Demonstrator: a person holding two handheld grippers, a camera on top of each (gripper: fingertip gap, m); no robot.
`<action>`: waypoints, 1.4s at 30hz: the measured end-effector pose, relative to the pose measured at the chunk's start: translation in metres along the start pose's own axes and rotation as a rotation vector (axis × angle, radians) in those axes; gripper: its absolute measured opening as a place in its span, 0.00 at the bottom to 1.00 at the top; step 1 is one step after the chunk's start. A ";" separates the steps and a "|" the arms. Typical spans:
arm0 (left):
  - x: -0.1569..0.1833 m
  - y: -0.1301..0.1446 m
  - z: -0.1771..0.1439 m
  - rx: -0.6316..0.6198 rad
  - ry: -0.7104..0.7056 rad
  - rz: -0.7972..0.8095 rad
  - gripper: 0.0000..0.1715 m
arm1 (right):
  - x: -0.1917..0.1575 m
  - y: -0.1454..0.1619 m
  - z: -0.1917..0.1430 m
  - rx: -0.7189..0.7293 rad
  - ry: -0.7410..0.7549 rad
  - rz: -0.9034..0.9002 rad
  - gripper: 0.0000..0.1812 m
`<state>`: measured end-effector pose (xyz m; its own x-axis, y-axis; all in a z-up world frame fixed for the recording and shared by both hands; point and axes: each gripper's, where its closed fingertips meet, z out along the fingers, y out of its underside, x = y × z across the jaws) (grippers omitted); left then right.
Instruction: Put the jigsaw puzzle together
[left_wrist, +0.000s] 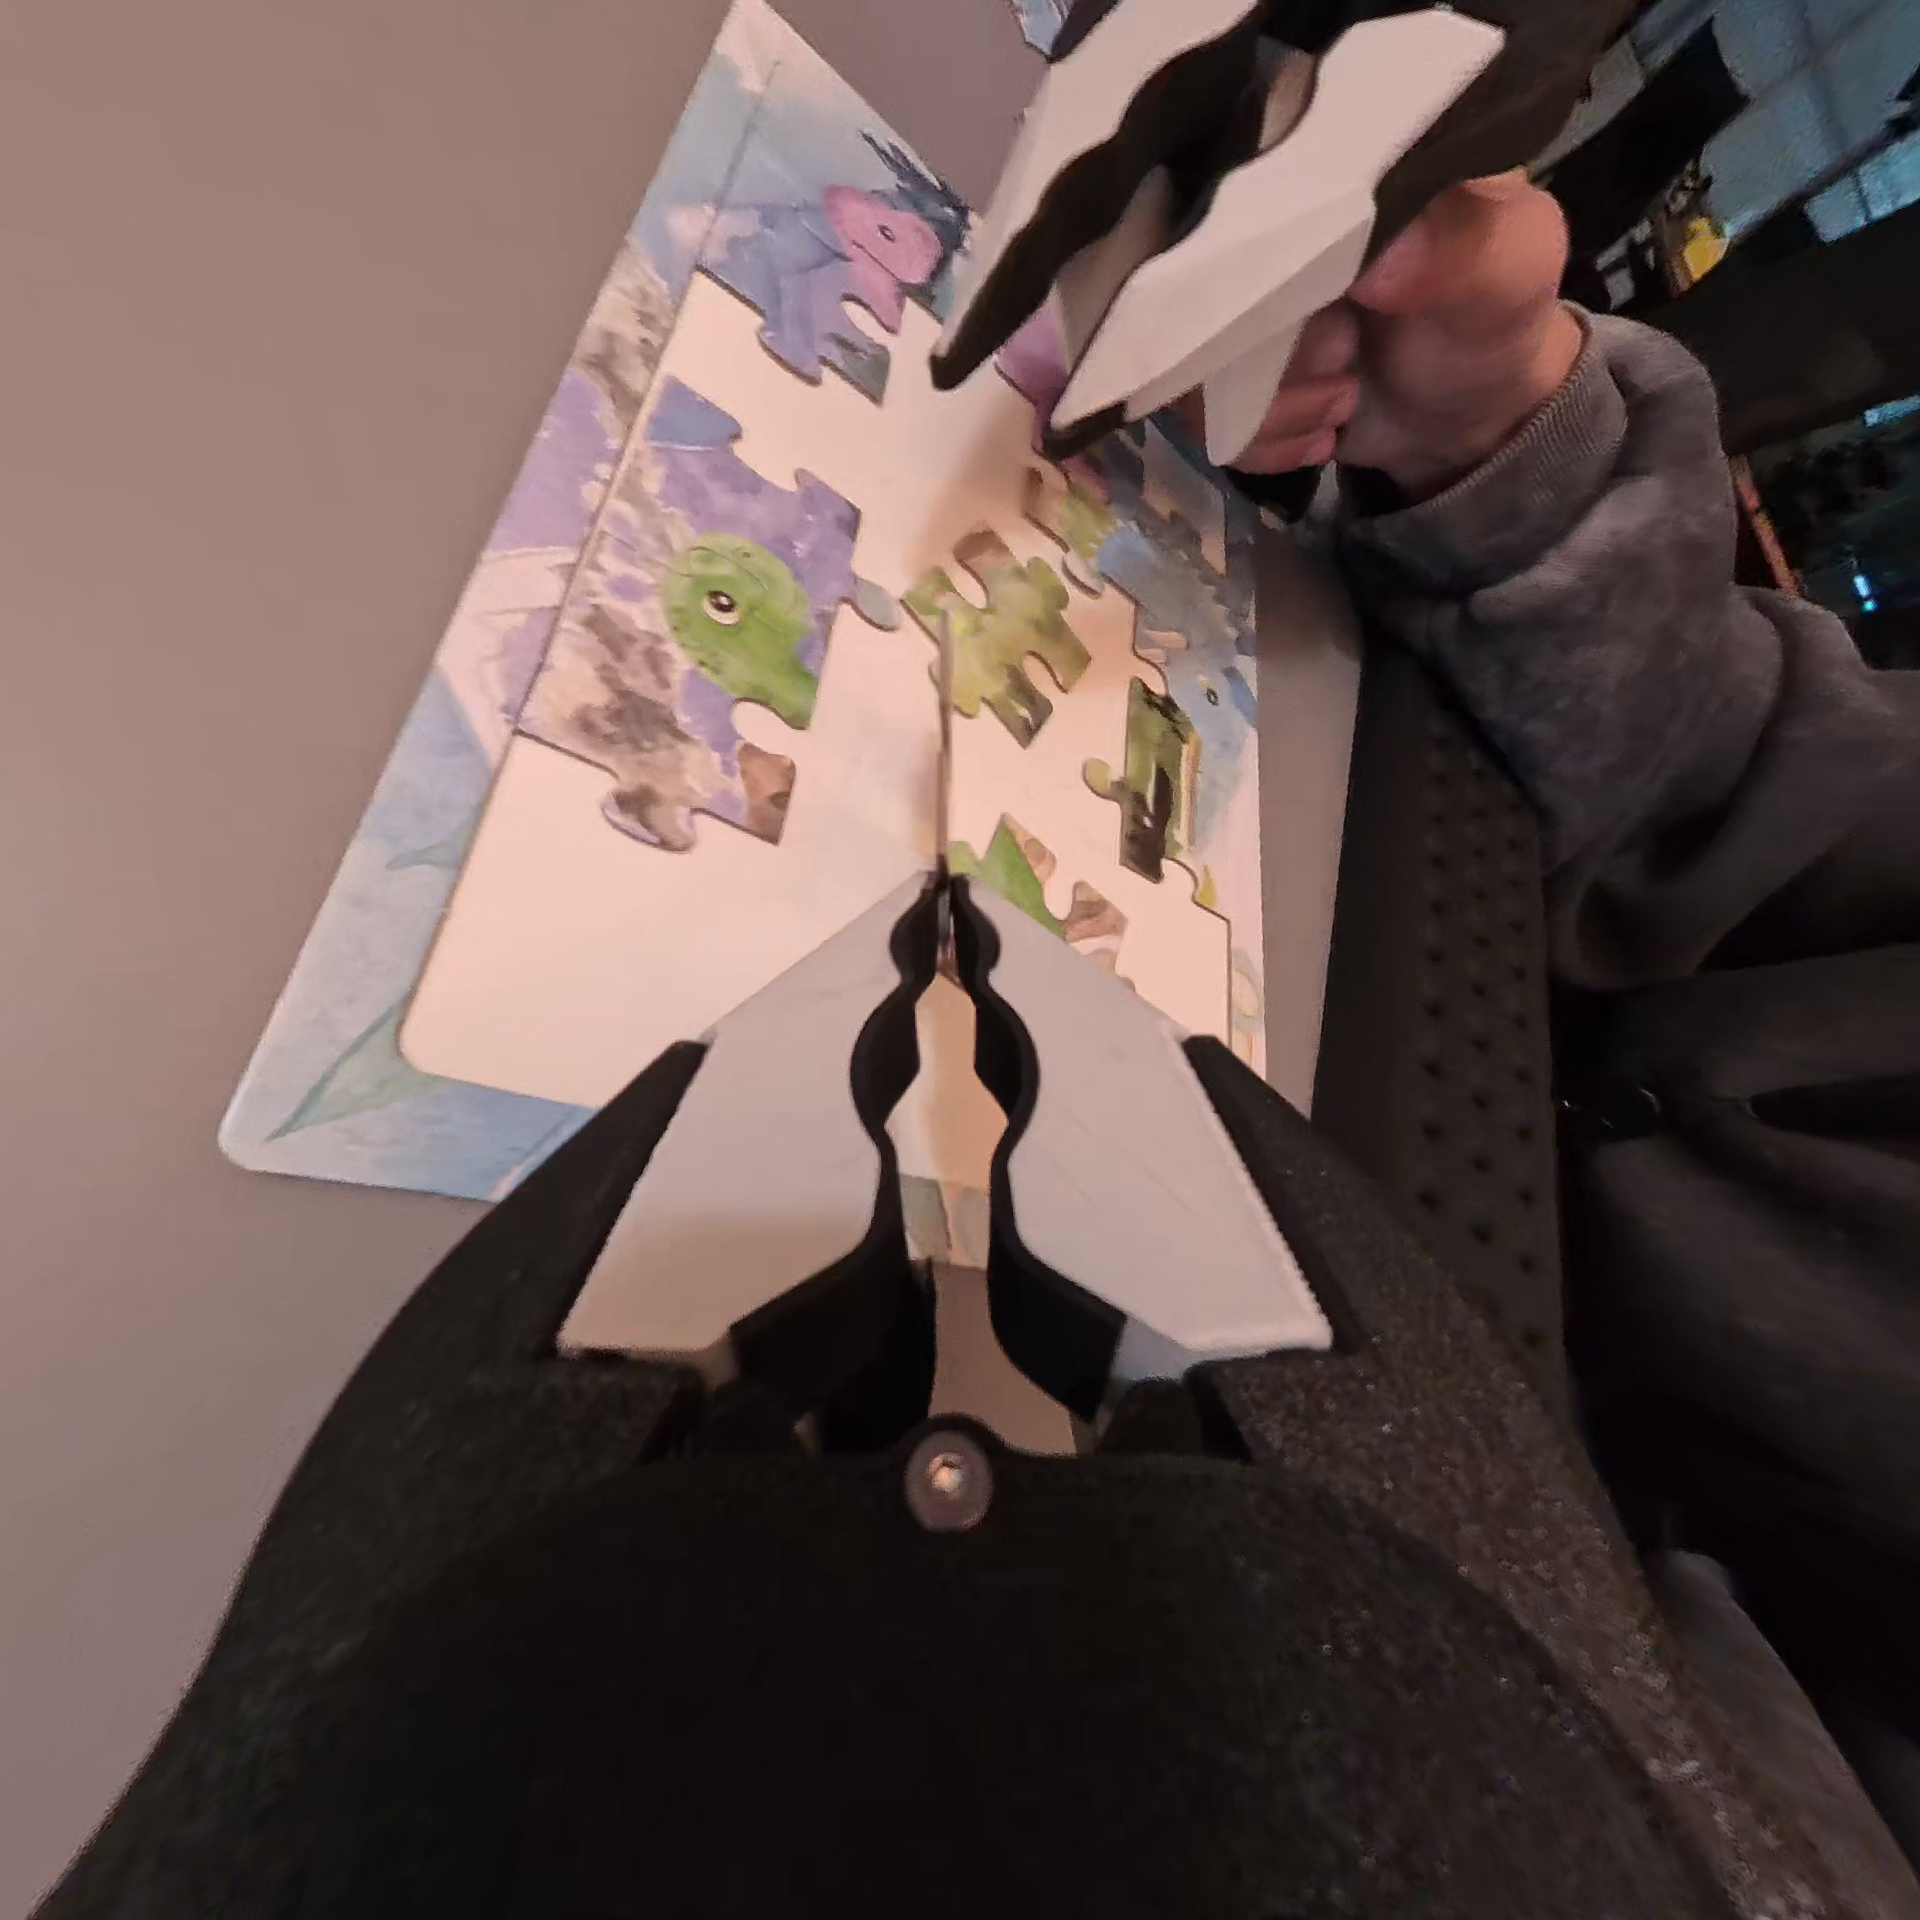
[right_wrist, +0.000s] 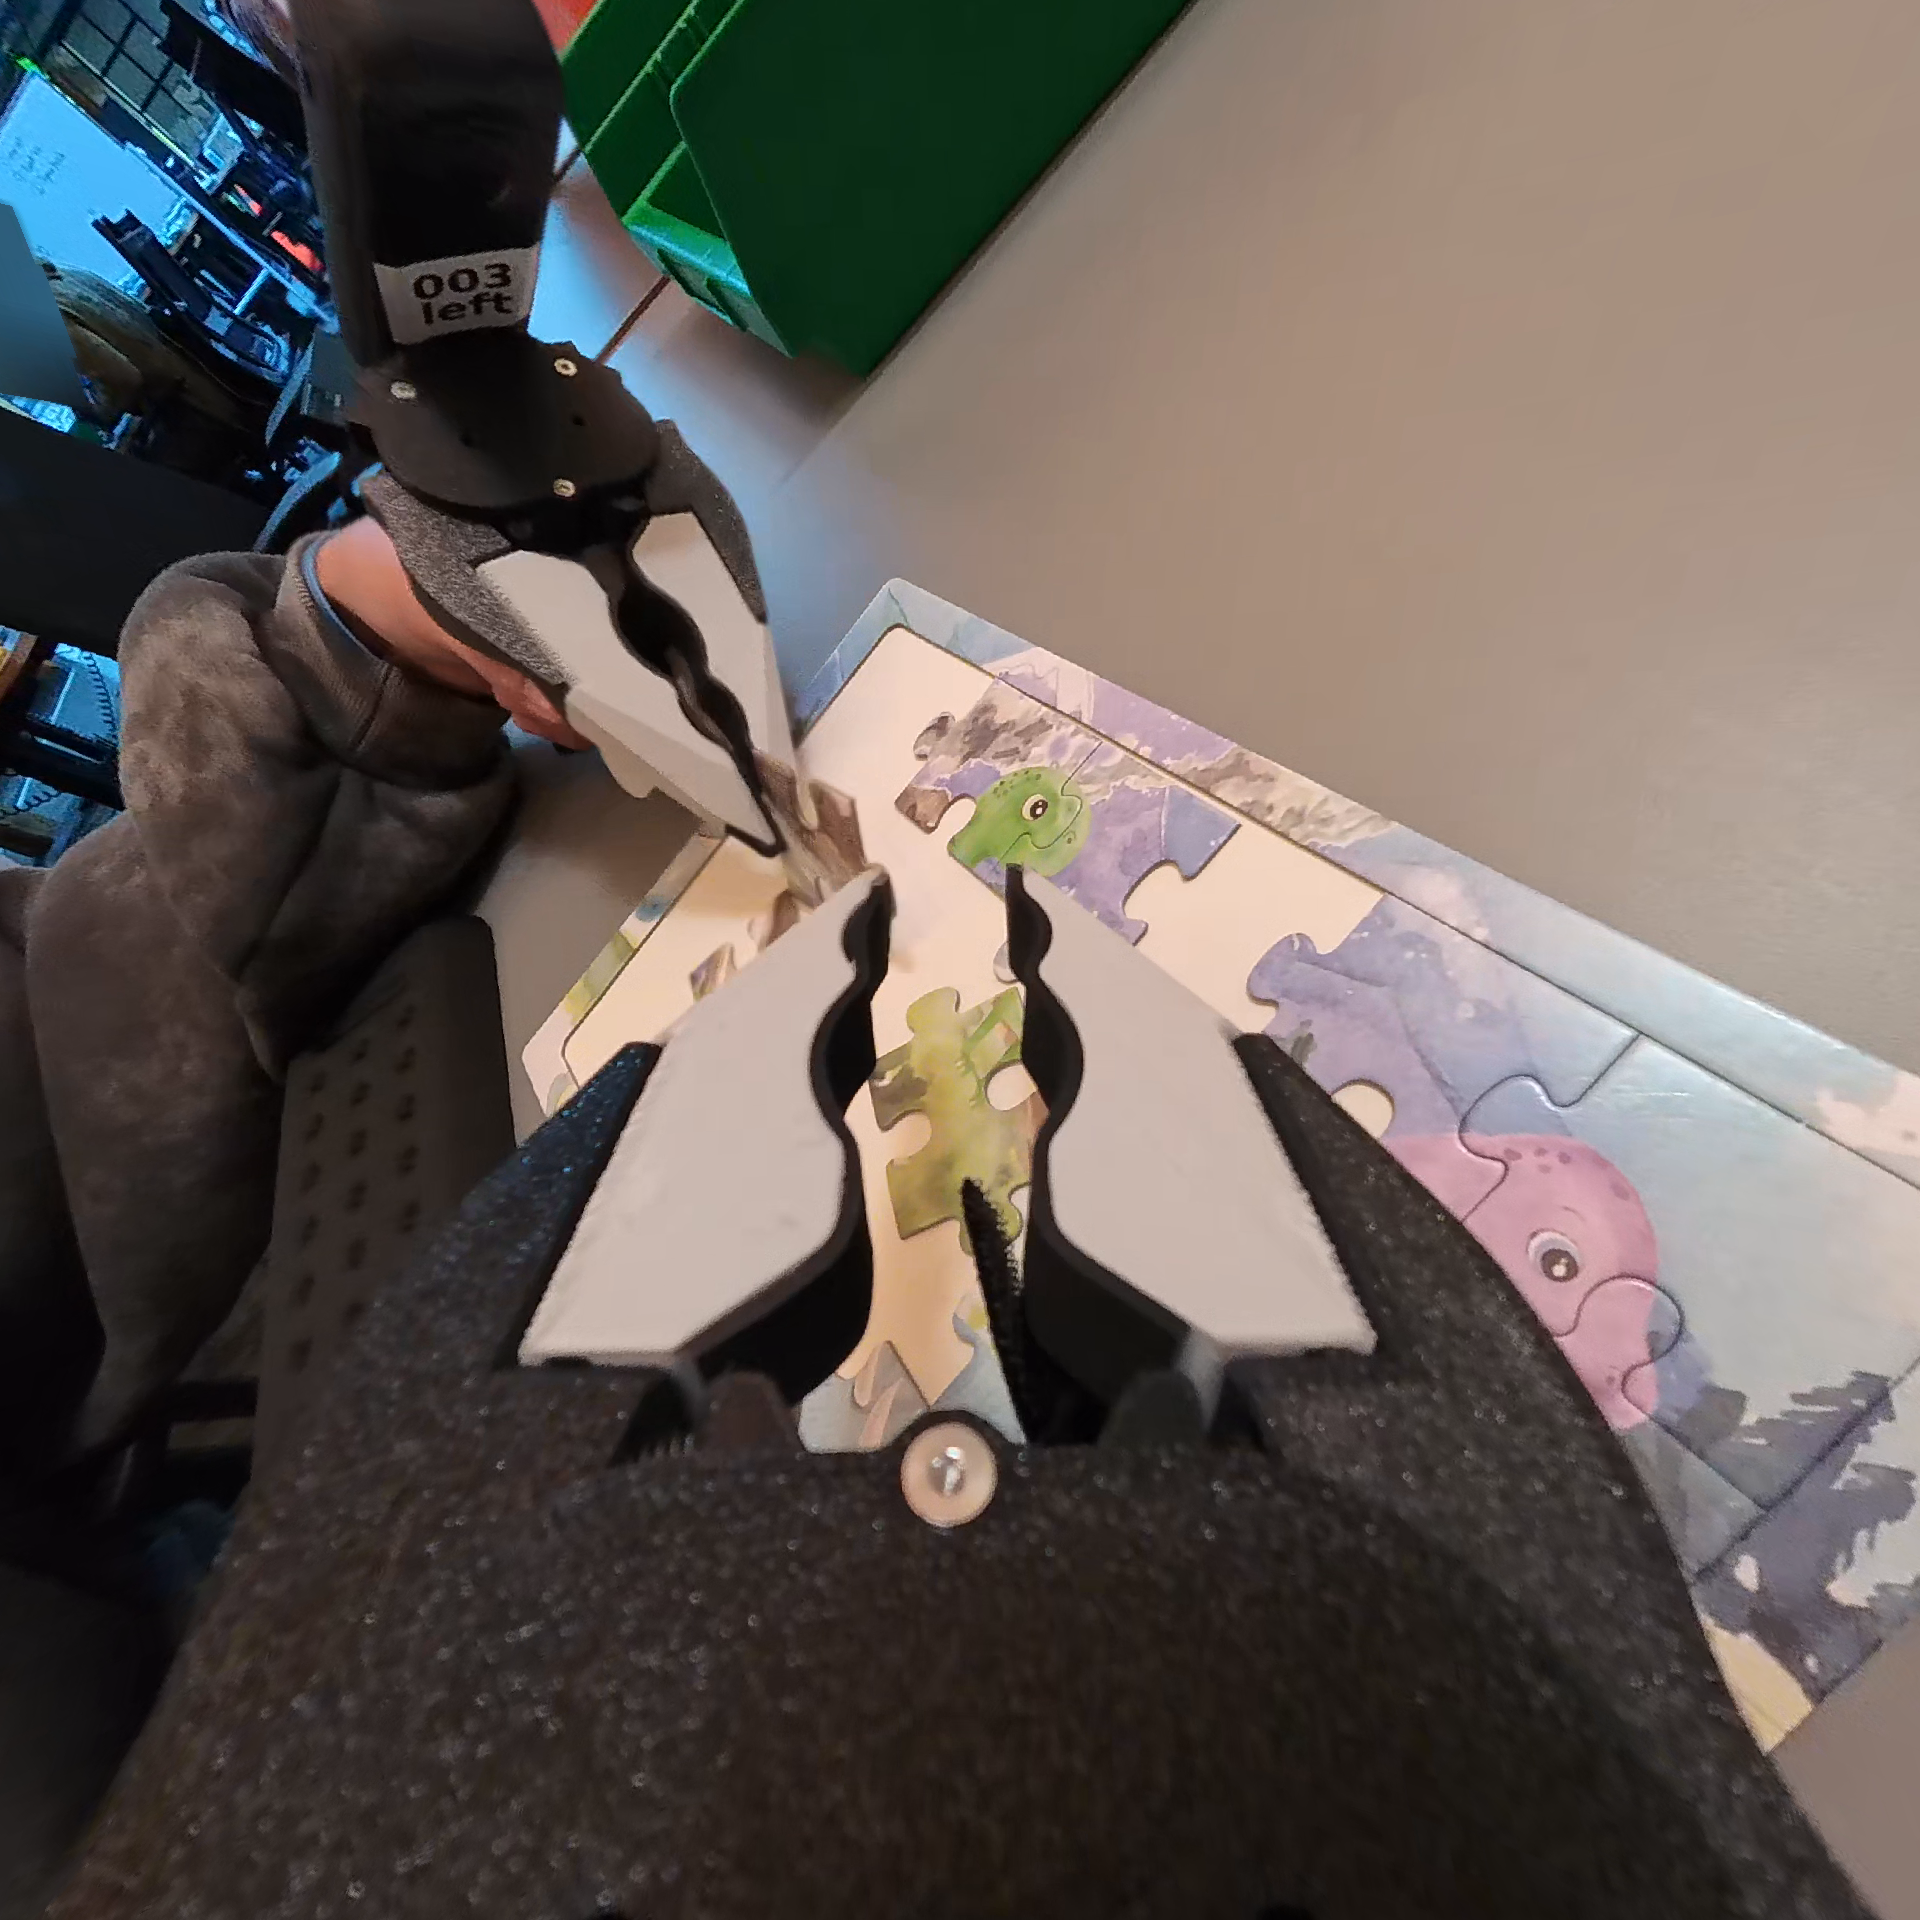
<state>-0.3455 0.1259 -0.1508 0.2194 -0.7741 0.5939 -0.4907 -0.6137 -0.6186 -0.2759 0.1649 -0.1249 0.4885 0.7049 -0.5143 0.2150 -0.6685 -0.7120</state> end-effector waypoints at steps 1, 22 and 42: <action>0.001 0.003 -0.001 -0.018 -0.004 0.005 0.01 | 0.000 0.000 0.000 -0.001 -0.001 0.000 0.12; -0.006 0.011 -0.004 -0.061 -0.046 -0.001 0.10 | 0.005 -0.003 -0.008 0.014 0.018 0.008 0.13; -0.077 -0.083 -0.098 0.481 -0.901 0.381 0.19 | 0.138 0.059 -0.281 0.290 0.958 -0.003 0.16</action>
<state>-0.4048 0.2511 -0.0945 0.7565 -0.6358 -0.1531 -0.3193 -0.1548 -0.9349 0.0419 0.1561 -0.1041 0.9912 0.1324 -0.0010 0.0650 -0.4934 -0.8674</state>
